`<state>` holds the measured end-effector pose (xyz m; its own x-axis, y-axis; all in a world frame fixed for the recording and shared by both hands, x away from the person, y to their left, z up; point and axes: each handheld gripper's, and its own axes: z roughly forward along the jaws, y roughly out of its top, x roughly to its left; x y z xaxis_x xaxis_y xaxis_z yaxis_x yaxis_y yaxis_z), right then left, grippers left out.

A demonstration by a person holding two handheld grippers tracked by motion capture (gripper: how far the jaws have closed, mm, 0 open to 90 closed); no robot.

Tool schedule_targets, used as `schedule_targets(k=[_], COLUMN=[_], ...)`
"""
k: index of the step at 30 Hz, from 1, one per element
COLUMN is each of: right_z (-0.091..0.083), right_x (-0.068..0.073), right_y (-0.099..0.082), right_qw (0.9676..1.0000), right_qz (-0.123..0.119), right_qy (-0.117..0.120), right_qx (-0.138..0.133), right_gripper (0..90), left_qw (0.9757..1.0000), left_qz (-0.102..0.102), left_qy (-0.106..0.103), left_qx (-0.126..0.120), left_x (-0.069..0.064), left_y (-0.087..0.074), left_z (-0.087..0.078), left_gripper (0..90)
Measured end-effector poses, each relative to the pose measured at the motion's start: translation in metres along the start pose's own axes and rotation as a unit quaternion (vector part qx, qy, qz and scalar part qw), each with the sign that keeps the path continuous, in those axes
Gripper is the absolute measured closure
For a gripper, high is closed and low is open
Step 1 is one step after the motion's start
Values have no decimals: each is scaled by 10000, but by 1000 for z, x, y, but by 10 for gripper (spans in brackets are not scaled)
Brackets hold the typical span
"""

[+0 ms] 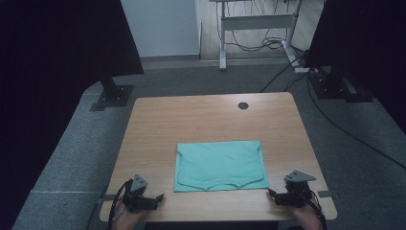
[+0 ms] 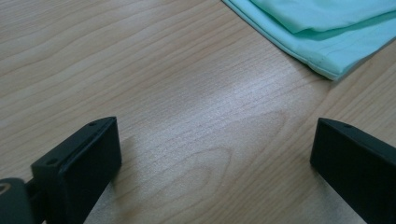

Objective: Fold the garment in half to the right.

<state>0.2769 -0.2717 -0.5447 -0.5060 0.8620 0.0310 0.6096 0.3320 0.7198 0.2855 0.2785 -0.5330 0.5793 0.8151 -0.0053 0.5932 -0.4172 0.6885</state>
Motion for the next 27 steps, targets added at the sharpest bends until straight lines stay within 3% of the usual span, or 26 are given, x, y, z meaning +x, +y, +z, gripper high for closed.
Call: schedule_targets(k=[3, 11, 17, 27], right_z=[0, 0, 0, 0], right_x=[1, 1, 1, 1], right_y=[0, 0, 0, 0], right_qw=[10000, 10000, 10000, 10000], right_qz=[22, 31, 32, 37], right_qy=[-22, -30, -29, -31], right_qx=[-1, -4, -5, -7], right_gripper=[70, 70, 70, 71], left_qw=[9999, 10000, 9996, 9994], left_qz=[-96, -51, -153, -148], left_qy=[-26, 1, -139, -104], left_qx=[-48, -86, -214, -280], left_x=[3, 5, 11, 17], left_y=[2, 11, 19, 36], left_z=[-1, -2, 0, 8], left_gripper=[24, 31, 31, 31])
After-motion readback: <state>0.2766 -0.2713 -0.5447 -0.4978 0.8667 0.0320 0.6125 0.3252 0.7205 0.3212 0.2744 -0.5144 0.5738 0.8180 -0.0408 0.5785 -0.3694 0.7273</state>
